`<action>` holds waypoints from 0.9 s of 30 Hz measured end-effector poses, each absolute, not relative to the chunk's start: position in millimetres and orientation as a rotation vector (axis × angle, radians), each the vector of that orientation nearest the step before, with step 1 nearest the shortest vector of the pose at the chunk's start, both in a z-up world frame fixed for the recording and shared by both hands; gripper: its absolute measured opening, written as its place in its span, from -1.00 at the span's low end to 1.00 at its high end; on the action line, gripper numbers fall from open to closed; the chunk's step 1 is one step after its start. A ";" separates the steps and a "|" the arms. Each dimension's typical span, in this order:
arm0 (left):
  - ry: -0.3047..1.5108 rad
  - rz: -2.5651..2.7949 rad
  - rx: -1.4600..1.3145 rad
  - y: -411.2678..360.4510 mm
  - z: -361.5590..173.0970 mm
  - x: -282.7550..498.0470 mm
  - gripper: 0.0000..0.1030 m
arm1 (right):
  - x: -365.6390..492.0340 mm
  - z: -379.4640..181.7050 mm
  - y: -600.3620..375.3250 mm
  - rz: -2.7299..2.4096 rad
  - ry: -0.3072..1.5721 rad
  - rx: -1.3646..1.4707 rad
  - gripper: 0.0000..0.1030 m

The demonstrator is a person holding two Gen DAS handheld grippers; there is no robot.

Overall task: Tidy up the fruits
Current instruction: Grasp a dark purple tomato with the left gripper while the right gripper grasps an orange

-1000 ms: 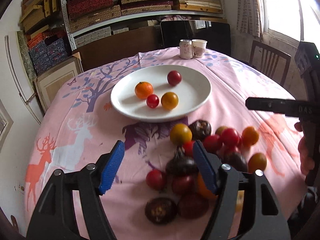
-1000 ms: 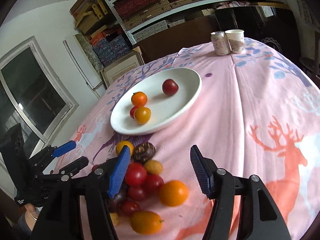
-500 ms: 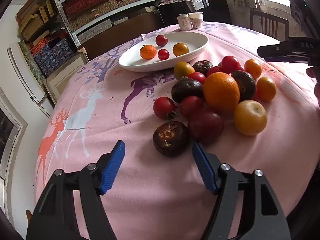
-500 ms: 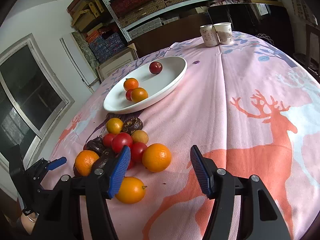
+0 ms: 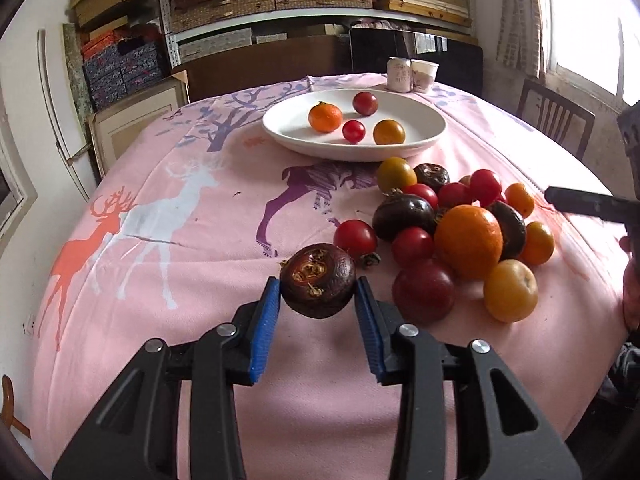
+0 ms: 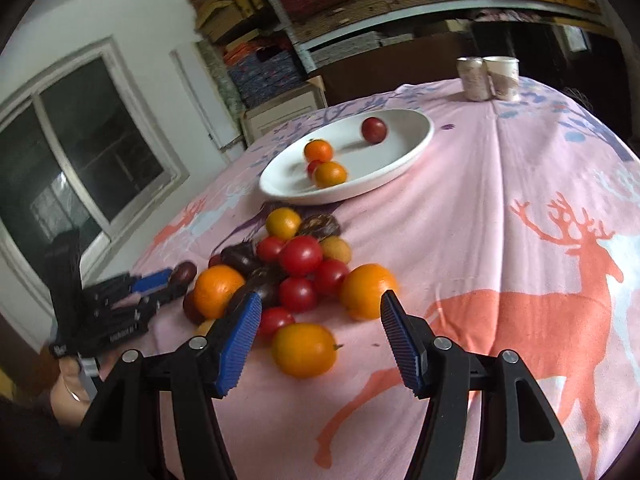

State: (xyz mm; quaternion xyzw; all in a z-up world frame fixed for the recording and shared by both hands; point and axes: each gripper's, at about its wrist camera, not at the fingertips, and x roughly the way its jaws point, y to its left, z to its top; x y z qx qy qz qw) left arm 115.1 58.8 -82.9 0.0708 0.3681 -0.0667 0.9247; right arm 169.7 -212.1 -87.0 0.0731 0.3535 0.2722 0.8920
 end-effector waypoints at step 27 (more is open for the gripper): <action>0.703 -0.129 0.099 66.7 -72.4 109.8 -0.30 | 171.6 -97.4 -206.6 0.580 0.813 0.192 -0.21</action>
